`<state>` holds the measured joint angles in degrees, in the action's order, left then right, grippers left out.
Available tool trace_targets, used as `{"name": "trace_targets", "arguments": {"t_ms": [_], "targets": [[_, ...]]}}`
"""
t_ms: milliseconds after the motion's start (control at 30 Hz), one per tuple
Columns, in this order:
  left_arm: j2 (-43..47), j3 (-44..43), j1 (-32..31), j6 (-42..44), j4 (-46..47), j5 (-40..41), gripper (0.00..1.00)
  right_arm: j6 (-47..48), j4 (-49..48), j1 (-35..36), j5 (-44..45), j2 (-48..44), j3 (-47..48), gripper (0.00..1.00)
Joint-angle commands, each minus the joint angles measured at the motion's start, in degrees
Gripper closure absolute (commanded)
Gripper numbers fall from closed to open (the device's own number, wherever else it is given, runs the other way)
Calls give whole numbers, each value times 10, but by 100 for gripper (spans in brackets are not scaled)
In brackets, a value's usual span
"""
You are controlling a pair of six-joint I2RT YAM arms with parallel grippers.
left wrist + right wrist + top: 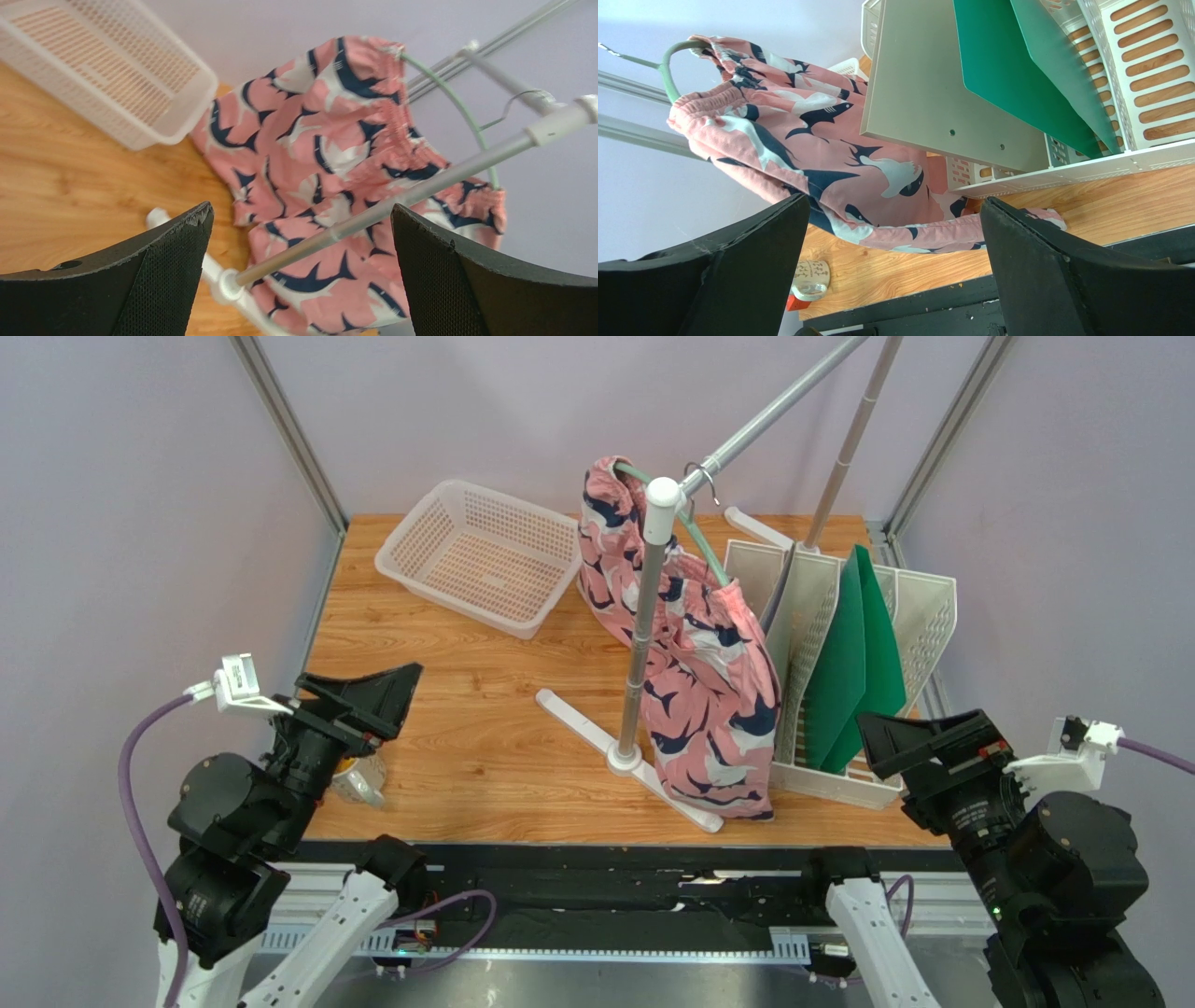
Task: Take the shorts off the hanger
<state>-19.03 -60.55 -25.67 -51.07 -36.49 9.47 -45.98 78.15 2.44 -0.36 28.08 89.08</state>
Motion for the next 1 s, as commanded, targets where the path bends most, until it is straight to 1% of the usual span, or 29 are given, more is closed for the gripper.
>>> {"name": "trace_targets", "arguments": {"t_ms": [0,33,67,133,167,267,367,400,433,467,500,600,633,767,833,867,900,933,967], "targets": [[-43,-68,4,83,-120,-11,1,13,129,-2,12,18,6,0],[-47,-76,4,103,-116,-43,1,20,131,-2,-17,29,4,0],[-57,-96,4,145,-118,-113,0,19,139,-2,-22,34,-2,0],[-63,-103,4,159,-94,-148,1,6,150,-2,-35,53,-14,0],[-63,-105,4,151,-96,-149,1,3,154,-2,-43,58,-18,0],[-50,-86,4,99,-70,-119,0,3,142,-2,-68,65,-28,0],[-48,-61,4,67,0,-149,1,18,129,-2,-82,86,-6,0],[-55,-62,4,59,8,-152,1,25,115,-2,-98,91,-1,0],[-65,-70,4,53,14,-154,1,33,98,-2,-145,93,-5,0],[-87,-79,4,54,13,-160,1,56,59,-2,-173,95,-9,0],[-101,-88,4,55,12,-163,1,70,48,-2,-195,101,-8,0],[-149,-128,3,62,-5,-171,1,112,25,-2,-211,108,17,0],[-165,-141,4,61,-7,-173,1,119,12,-2,-238,109,14,0],[-181,-148,4,66,-11,-215,1,108,-82,-2,-300,101,-20,0],[-187,-145,4,71,-16,-241,1,128,-113,-2,-321,95,-19,0],[-187,-147,4,78,-22,-261,1,146,-113,-2,-323,97,-1,0],[-189,-151,4,83,-35,-269,2,183,-106,-2,-316,101,11,0],[-188,-155,4,88,-42,-275,3,200,-88,-2,-316,110,21,0],[-187,-158,4,96,-48,-284,3,223,-87,-2,-324,116,28,2]]}}
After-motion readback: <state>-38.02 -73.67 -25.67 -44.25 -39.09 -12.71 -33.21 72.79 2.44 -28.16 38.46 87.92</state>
